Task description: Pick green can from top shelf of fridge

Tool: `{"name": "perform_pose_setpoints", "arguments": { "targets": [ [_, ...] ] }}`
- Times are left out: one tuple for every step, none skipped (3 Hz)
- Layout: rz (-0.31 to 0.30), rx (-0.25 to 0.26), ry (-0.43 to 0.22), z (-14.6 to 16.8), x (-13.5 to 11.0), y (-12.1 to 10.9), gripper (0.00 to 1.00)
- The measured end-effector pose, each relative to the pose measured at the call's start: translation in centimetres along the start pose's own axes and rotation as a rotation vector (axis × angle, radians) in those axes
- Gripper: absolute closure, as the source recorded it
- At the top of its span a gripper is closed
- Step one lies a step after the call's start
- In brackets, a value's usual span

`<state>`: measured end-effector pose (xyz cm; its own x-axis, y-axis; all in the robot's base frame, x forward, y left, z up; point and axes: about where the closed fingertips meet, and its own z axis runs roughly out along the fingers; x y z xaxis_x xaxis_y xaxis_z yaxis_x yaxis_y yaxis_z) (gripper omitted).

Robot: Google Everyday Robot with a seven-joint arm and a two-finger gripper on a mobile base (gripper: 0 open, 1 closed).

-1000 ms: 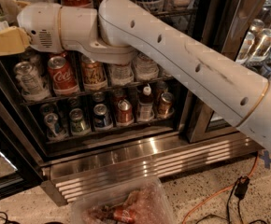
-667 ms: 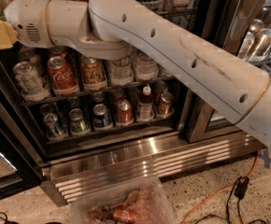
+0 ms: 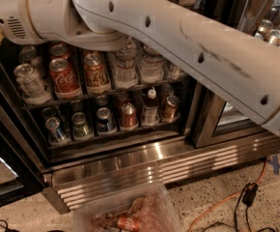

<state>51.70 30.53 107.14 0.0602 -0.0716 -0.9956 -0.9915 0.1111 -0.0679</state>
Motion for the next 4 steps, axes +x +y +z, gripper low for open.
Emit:
{"name": "perform_pose_setpoints", "arguments": {
  "targets": [
    [0.034, 0.069, 0.04, -0.74, 0.9, -0.43, 0.0],
    [0.057, 0.107, 0.055, -0.86, 1.58, -0.67, 0.0],
    [0.057, 0.107, 0.055, -0.86, 1.58, -0.67, 0.0],
    [0.045, 0.084, 0.031, -0.32, 1.12, -0.43, 0.0]
  ]
}}
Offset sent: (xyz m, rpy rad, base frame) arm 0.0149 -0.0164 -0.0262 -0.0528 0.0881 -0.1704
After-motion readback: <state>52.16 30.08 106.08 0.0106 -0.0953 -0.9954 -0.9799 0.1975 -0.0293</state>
